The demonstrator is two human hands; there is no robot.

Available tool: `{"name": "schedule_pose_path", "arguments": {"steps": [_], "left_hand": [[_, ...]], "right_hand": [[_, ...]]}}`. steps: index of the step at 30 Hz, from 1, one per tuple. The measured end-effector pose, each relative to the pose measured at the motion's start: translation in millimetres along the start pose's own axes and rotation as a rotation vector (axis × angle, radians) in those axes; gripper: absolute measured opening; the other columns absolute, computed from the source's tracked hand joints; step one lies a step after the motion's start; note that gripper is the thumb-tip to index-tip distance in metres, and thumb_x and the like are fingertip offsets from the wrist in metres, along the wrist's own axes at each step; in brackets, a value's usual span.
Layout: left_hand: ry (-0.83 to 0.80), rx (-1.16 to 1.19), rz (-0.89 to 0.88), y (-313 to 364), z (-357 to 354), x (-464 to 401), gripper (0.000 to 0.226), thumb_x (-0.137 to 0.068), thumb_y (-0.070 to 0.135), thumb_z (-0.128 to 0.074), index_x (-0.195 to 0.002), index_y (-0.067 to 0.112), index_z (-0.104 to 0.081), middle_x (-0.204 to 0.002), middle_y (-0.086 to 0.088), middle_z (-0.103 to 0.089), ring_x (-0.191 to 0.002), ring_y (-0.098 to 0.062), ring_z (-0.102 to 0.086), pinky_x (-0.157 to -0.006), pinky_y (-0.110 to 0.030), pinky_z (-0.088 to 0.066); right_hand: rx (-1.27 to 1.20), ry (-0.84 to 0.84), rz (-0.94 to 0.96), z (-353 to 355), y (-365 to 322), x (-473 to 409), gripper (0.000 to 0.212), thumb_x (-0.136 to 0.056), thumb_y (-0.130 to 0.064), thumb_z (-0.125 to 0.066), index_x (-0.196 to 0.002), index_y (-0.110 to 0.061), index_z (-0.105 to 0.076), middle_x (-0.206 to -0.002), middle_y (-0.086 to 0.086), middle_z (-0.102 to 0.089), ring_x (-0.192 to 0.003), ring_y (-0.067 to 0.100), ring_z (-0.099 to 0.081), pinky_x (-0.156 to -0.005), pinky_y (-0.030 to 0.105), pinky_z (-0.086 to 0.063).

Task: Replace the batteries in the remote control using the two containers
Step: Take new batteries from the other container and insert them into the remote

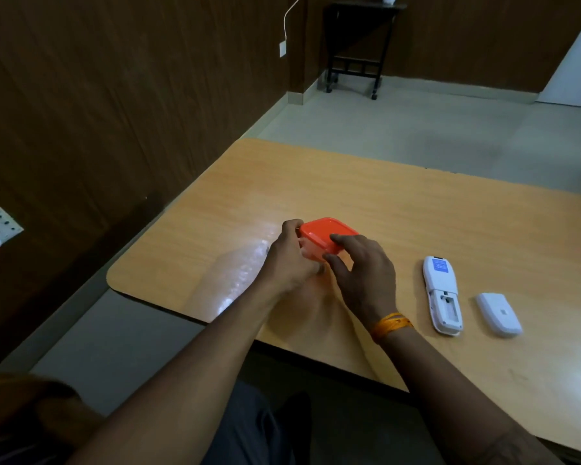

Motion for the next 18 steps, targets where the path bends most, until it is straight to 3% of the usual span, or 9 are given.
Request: {"name": "schedule_pose_path", "arguments": {"steps": [5, 8, 13, 18], "left_hand": [[-0.035, 0.031, -0.063, 10, -14, 13, 0.102, -0.065, 0.039, -0.090, -0.151, 0.025, -0.036, -0.141, -0.003, -0.058, -0.125, -0.022, -0.059, -0.100, -0.042, -0.056], [-0.014, 0.009, -0.068, 8, -18, 14, 0.093, -0.066, 0.039, -0.090, -0.146, 0.023, -0.045, -0.134, -0.003, -0.064, -0.118, -0.026, -0.064, -0.095, -0.040, -0.058], [0.060, -0.017, -0.111, 9, -17, 14, 0.071, -0.074, 0.035, -0.090, -0.135, 0.019, -0.059, -0.117, 0.001, -0.069, -0.103, -0.019, -0.068, -0.071, -0.014, -0.049], [0.078, -0.020, -0.145, 14, -14, 15, 0.063, -0.077, 0.040, -0.089, -0.131, 0.021, -0.061, -0.109, 0.009, -0.067, -0.096, -0.012, -0.066, -0.069, -0.009, -0.048]], "right_hand": [[-0.086, 0.045, -0.049, 22, -7, 14, 0.026, -0.093, -0.028, -0.074, -0.116, -0.016, -0.075, -0.107, 0.005, -0.068, -0.089, 0.025, -0.066, -0.068, 0.031, -0.047], [-0.115, 0.060, -0.019, 30, -14, 18, 0.021, -0.094, -0.027, -0.073, -0.111, -0.015, -0.077, -0.112, 0.003, -0.074, -0.096, 0.024, -0.070, -0.074, 0.035, -0.055], [-0.117, 0.073, -0.032, 38, -15, 18, 0.023, -0.095, -0.032, -0.071, -0.111, -0.017, -0.079, -0.107, 0.005, -0.081, -0.093, 0.028, -0.075, -0.077, 0.035, -0.056], [-0.106, 0.048, -0.057, 40, -12, 12, 0.025, -0.096, -0.038, -0.069, -0.110, -0.021, -0.079, -0.102, 0.004, -0.081, -0.089, 0.028, -0.074, -0.072, 0.034, -0.053]]}}
Point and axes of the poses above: each hand's wrist, its own x-axis away from the middle knuckle, its own z-axis out of the back of the hand, y = z × x, the point moved 7 cm from there along -x, towards the middle knuckle
